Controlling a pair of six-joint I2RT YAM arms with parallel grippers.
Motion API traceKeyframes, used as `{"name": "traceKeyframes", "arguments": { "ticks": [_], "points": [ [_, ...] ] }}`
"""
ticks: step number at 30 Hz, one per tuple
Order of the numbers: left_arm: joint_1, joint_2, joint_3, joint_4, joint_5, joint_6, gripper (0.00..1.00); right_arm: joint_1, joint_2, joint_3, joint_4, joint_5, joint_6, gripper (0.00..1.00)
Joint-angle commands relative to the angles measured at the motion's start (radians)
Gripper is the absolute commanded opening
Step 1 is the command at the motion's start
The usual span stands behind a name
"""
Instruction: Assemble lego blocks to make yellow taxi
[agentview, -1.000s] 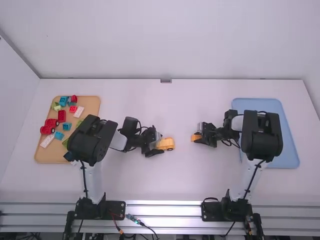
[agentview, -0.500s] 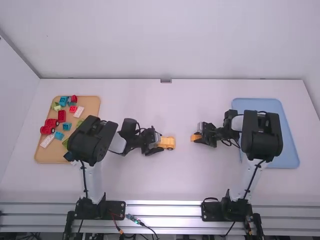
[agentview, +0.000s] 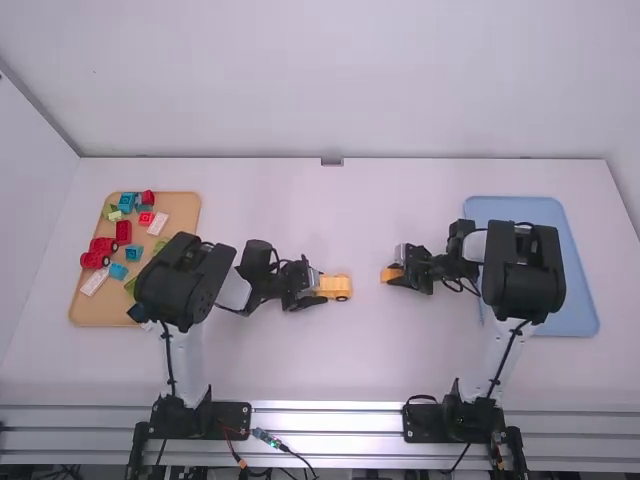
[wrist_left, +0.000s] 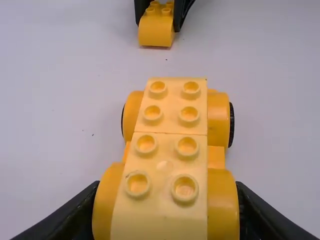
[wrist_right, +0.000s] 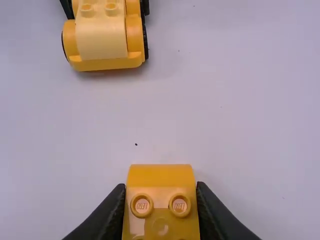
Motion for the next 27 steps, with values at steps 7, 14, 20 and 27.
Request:
{"name": "traceKeyframes", "arguments": {
  "ticks": [7, 14, 20, 27],
  "points": [
    [-0.011, 0.006, 0.034, -0.081, -0.012, 0.004, 0.54, 0.000, 0.018, 0.010, -0.005, -0.039, 0.004, 0.17],
    [-0.011, 0.006, 0.003, -0.022, -0.012, 0.003, 0.53, 0.000, 0.018, 0.057, -0.088, -0.056, 0.003, 0.13],
    [-0.010, 0.006, -0.026, 0.029, -0.013, 0.005, 0.53, 0.000, 0.018, 0.137, -0.260, -0.076, -0.102, 0.00],
    [-0.010, 0.006, -0.008, 0.001, -0.012, -0.023, 0.54, 0.046, 0.018, 0.203, -0.430, -0.087, -0.235, 0.00]
  ]
}}
